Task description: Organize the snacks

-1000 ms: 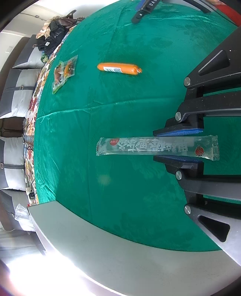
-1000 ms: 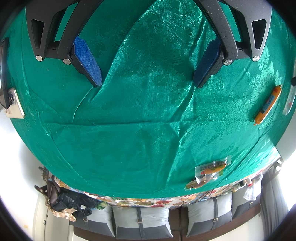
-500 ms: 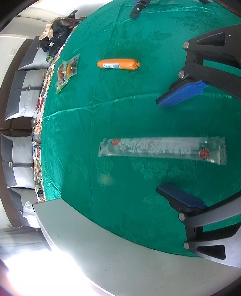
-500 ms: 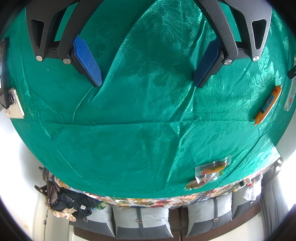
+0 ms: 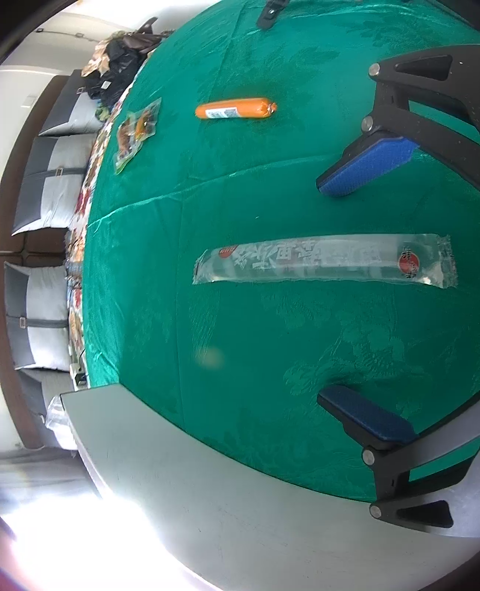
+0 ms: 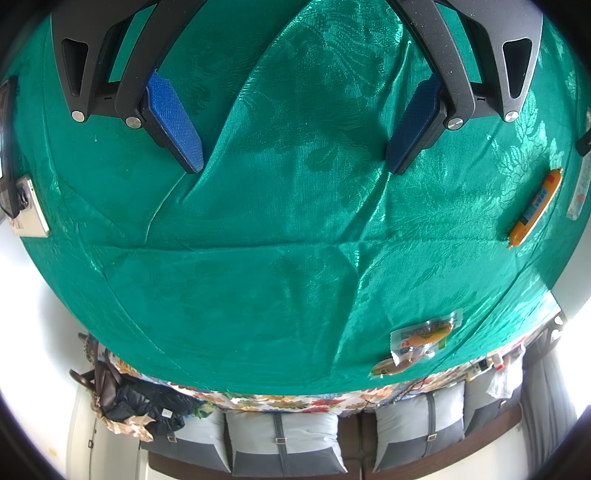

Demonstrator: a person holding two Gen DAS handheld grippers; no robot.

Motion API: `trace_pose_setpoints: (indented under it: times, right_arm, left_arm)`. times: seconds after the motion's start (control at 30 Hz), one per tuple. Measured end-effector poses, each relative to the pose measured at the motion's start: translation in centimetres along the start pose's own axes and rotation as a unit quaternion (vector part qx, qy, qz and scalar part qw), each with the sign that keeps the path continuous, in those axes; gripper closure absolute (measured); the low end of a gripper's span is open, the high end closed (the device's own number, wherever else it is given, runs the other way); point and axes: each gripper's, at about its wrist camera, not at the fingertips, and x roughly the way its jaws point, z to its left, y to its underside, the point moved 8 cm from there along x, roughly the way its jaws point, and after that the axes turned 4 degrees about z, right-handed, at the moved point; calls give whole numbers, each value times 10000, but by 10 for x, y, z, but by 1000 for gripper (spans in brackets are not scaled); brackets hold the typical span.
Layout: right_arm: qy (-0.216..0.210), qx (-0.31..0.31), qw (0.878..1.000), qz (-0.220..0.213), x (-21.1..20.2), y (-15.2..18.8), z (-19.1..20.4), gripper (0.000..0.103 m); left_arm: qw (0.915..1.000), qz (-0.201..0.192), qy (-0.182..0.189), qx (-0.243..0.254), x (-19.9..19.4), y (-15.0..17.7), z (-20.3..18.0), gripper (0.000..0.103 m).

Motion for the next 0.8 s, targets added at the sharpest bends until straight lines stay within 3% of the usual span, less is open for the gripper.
trace_pose_setpoints:
  times: [0.17,0.23,0.3,0.43,0.5,0.57,0.63,0.67,0.7,0.77,0.8]
  right_arm:
    - [104,108,9997,169,9,-12,4,2]
    - [102,509,9971,553,9,-16,5,4]
    - [-987,731,9906,610,-7,-21,39,6]
    - [-1861,113,9764,1093,-29,-18,139,6]
    - [-1772,-152,9751,1322,-23,-14,180,6]
    - [-1404,-390,9786,1456,-9,-10,206,6]
    - [-1018,-601,9809,1543,3,-2,221,15]
    - [-799,-802,9835,1412,2,-2,226,29]
    - [-540,-1059,9845,1288,0,-1,229,55]
    - [-577,-1220,9832,1233,-4,1,230,81]
    - [-615,-1242,9825,1248,-6,2,226,87]
  left_arm:
    - [9990,121,192,395,-8,-1,-15,49]
    - [9979,170,237,578,-11,-1,-22,79]
    - [9976,186,220,627,-13,-1,-24,84]
    - [9990,179,308,280,-17,6,-15,85]
    - [9991,197,379,62,-21,12,-7,85]
    - [9986,222,454,-132,-25,18,2,85]
    - [9980,219,526,-269,-31,25,8,85]
    - [9978,220,544,-298,-32,28,11,85]
    - [9978,228,554,-299,-33,31,12,85]
    - [9977,237,568,-286,-35,37,14,85]
    - [9976,227,586,-280,-36,39,14,85]
